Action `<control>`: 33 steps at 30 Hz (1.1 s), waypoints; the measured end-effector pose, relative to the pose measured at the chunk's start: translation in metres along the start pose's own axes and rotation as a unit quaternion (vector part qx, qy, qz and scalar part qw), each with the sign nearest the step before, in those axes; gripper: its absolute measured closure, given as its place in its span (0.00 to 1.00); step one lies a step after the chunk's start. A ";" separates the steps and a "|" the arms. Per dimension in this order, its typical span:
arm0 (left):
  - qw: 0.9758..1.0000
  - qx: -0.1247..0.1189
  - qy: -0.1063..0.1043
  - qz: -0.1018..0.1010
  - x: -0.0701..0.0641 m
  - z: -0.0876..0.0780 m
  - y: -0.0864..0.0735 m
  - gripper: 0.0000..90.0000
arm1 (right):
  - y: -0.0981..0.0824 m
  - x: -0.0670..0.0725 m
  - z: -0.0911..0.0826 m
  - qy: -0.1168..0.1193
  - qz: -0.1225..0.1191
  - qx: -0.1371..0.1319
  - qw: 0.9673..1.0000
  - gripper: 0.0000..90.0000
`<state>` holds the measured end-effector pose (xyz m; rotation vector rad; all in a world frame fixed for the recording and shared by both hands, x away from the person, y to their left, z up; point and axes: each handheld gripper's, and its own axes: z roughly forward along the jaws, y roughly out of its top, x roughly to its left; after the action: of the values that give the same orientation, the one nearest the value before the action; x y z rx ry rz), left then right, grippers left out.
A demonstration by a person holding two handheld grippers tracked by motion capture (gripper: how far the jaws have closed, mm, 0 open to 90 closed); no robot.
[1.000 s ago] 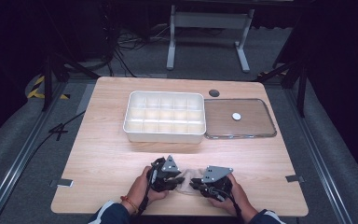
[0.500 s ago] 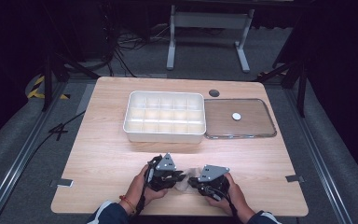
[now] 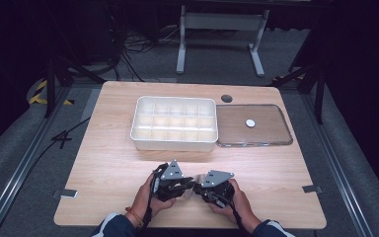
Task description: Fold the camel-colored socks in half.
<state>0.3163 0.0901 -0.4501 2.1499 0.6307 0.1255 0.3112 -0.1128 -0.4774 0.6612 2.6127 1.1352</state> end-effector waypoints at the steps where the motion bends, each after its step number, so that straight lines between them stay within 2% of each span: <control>1: 1.000 0.000 0.007 -0.004 0.002 -0.001 -0.001 0.91 | 0.003 0.001 0.003 -0.003 -0.003 -0.001 1.000 0.93; 4: 1.000 0.003 0.021 -0.011 0.009 -0.003 -0.005 0.91 | 0.003 0.002 0.004 -0.006 0.000 -0.004 1.000 0.90; 7: 0.999 0.007 0.025 -0.019 0.012 -0.003 -0.006 0.91 | 0.001 0.001 0.003 -0.005 0.004 -0.015 1.000 0.85; 8: 0.999 0.009 0.026 -0.016 0.013 -0.004 -0.007 0.91 | 0.001 0.000 0.001 -0.009 0.000 -0.019 1.000 0.86; 10: 1.000 0.008 0.026 -0.013 0.013 -0.005 -0.006 0.91 | 0.002 -0.002 -0.005 -0.020 -0.005 -0.033 0.999 0.89; 11: 1.000 0.006 0.024 -0.012 0.013 -0.005 -0.006 0.91 | 0.002 -0.004 -0.006 -0.023 0.001 -0.034 0.999 0.90; 15: 1.000 0.003 0.010 -0.009 0.010 -0.004 -0.005 0.91 | -0.001 -0.006 0.000 -0.025 0.010 -0.010 1.000 0.94; 17: 1.000 0.006 0.001 0.004 0.006 -0.004 -0.003 0.90 | 0.000 -0.005 0.002 -0.026 0.005 -0.011 1.000 0.95; 20: 1.000 0.008 0.000 0.006 0.003 -0.003 0.000 0.89 | -0.001 -0.002 0.004 -0.023 0.010 -0.019 1.000 0.95; 24: 1.000 0.011 0.014 0.010 0.002 -0.002 0.000 0.90 | 0.000 -0.001 0.005 -0.024 0.003 -0.020 1.000 0.95; 28: 0.999 0.011 0.025 0.016 0.003 -0.004 0.000 0.92 | -0.001 -0.003 0.002 -0.021 0.005 -0.021 1.000 0.90; 31: 0.999 0.013 0.038 0.015 0.007 -0.007 -0.002 0.92 | -0.001 -0.008 -0.014 -0.030 0.006 -0.042 0.999 0.95; 33: 0.999 0.010 0.036 0.012 0.009 -0.007 -0.003 0.92 | -0.002 -0.011 -0.021 -0.033 0.008 -0.037 0.999 0.96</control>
<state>0.3205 0.1006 -0.4492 2.1809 0.6516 0.2114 0.3121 -0.1330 -0.4643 0.6918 2.5029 1.1879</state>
